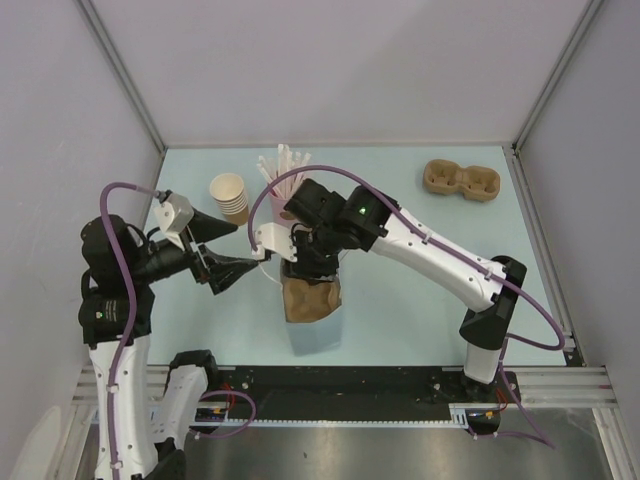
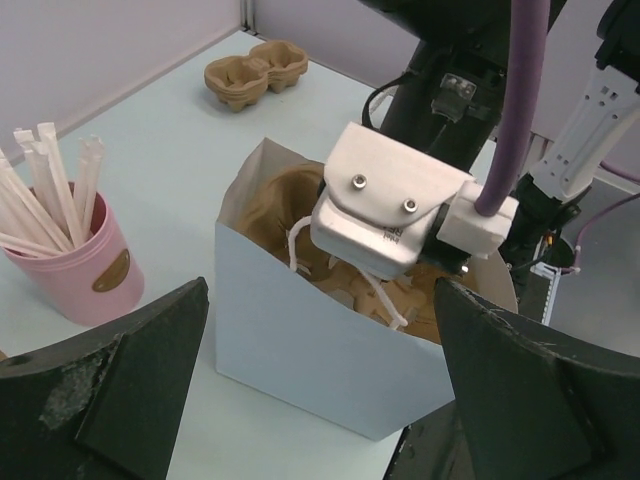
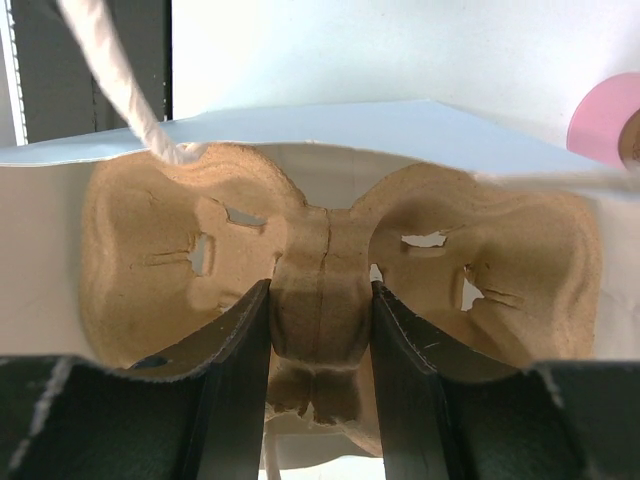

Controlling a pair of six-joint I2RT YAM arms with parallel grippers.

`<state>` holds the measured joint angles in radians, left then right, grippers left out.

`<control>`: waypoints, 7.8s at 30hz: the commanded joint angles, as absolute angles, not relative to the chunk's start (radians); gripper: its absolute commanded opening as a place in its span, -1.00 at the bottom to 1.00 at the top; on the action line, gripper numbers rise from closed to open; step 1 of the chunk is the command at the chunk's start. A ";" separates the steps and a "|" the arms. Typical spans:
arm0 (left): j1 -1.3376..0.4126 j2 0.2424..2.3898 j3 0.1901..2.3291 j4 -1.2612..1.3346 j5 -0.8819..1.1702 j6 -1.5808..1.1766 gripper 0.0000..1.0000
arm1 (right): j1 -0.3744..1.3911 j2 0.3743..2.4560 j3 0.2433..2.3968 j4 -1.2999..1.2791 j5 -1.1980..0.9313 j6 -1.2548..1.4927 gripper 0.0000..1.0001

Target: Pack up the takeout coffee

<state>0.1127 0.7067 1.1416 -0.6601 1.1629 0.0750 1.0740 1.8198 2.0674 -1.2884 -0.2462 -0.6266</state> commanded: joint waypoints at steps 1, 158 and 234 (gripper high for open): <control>0.097 0.693 1.108 -0.640 1.200 0.084 0.99 | 1.057 1.812 2.126 -1.262 -0.278 -0.601 -0.57; 0.160 0.540 0.950 -0.474 0.703 0.011 -1.00 | 0.986 1.997 1.894 -1.373 -0.178 -0.772 -0.64; 0.166 0.537 0.939 -0.466 0.776 0.009 0.26 | 0.956 1.582 1.976 -0.942 -0.233 -0.583 1.00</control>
